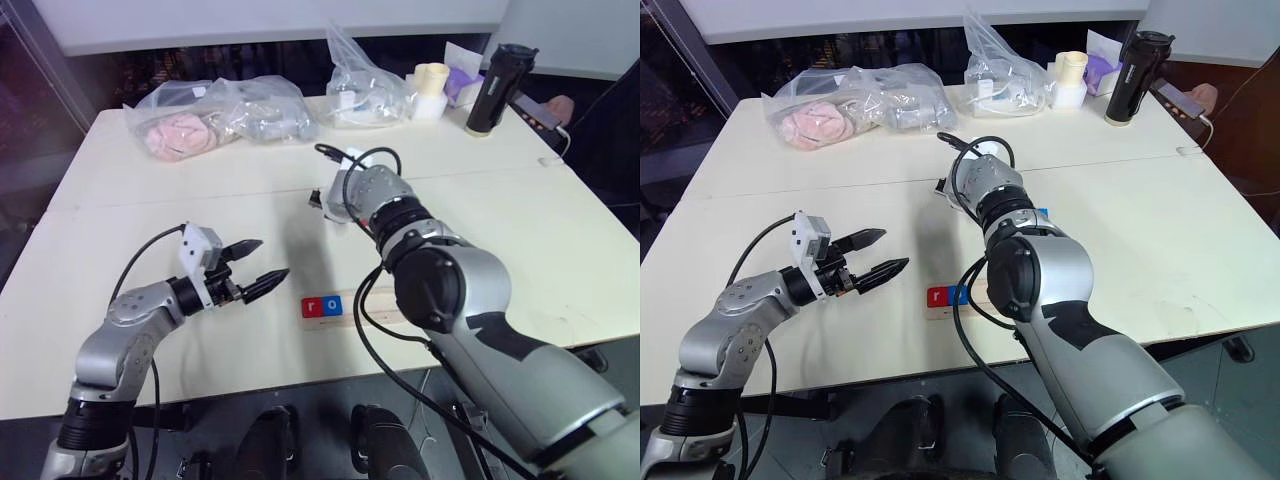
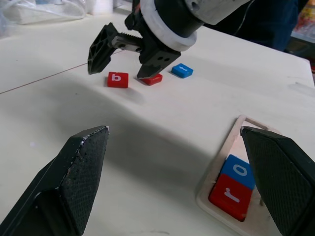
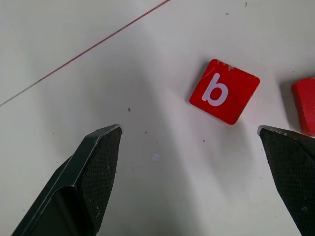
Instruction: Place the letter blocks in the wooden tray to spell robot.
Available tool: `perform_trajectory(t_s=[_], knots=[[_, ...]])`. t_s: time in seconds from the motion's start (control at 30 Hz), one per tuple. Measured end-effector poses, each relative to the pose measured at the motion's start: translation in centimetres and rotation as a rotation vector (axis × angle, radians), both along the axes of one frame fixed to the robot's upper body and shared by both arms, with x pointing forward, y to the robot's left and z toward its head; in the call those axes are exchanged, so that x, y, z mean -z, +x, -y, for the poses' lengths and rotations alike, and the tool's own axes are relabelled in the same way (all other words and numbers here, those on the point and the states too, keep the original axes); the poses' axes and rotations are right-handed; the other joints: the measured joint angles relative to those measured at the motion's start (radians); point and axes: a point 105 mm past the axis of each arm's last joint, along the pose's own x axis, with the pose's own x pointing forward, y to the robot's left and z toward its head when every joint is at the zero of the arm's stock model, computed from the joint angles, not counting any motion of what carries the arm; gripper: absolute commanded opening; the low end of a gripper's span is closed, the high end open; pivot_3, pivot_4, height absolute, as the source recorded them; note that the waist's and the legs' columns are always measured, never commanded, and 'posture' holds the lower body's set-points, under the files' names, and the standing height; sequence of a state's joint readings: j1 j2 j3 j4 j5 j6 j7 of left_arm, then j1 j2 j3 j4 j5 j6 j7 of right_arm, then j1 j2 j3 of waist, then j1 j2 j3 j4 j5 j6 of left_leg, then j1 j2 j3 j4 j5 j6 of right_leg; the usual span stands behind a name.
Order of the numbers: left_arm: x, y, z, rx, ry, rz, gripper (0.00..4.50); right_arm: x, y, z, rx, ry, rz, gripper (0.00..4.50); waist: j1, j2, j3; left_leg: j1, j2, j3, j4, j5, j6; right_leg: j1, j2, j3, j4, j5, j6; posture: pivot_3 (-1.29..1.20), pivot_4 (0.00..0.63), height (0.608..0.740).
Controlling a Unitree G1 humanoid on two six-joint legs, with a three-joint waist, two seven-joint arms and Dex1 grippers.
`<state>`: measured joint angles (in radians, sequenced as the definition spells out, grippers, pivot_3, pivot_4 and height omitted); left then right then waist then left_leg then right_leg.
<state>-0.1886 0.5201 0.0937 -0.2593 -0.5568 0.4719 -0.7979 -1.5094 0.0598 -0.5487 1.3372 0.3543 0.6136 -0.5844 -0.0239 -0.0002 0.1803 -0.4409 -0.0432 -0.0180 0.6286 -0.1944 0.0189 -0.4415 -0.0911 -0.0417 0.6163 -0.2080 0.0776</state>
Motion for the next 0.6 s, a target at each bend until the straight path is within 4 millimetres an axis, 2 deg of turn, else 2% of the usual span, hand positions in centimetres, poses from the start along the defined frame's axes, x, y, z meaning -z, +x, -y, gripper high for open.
perform_trajectory(t_s=[0.13,0.3,0.37,0.5,0.6], knots=[[0.0,0.0,0.0,-0.006,0.0,0.0,4.48,-0.2,0.2,0.0,-0.035,-0.053,0.038,4.5,0.0,0.0,0.0,0.0,0.0,0.0,0.0,0.0,0.0,0.0,0.0,0.0,0.0,0.0,0.0,0.0,0.15,0.738],[0.2,-0.3,0.0,-0.009,0.002,-0.004,4.48,-1.3,1.2,-0.2,-0.223,-0.292,0.205,4.5,-0.004,0.0,0.0,0.0,0.0,0.0,0.0,0.0,0.0,0.0,0.001,0.0,0.0,0.0,0.0,0.0,0.15,0.738],[0.2,-0.3,0.0,-0.01,0.002,-0.003,4.48,-1.2,1.4,-0.4,-0.306,-0.37,0.248,4.5,-0.006,0.0,0.0,0.0,0.0,0.0,0.0,0.0,0.0,0.0,0.001,0.0,0.0,0.0,0.0,0.0,0.15,0.738],[0.2,-0.3,0.2,-0.006,-0.007,-0.005,4.48,0.8,1.4,-0.7,-0.485,-0.471,0.312,4.5,-0.012,0.0,0.0,0.001,0.0,0.0,0.0,0.0,0.0,0.0,0.001,0.0,0.0,0.0,0.0,0.0,0.15,0.738],[0.3,-0.3,0.6,0.005,-0.013,-0.009,4.48,3.0,0.9,-0.6,-0.659,-0.424,0.351,4.5,-0.015,0.0,0.0,0.001,0.0,0.0,0.001,0.0,0.0,0.0,0.001,0.0,0.0,0.001,0.003,0.0,0.15,0.738]])
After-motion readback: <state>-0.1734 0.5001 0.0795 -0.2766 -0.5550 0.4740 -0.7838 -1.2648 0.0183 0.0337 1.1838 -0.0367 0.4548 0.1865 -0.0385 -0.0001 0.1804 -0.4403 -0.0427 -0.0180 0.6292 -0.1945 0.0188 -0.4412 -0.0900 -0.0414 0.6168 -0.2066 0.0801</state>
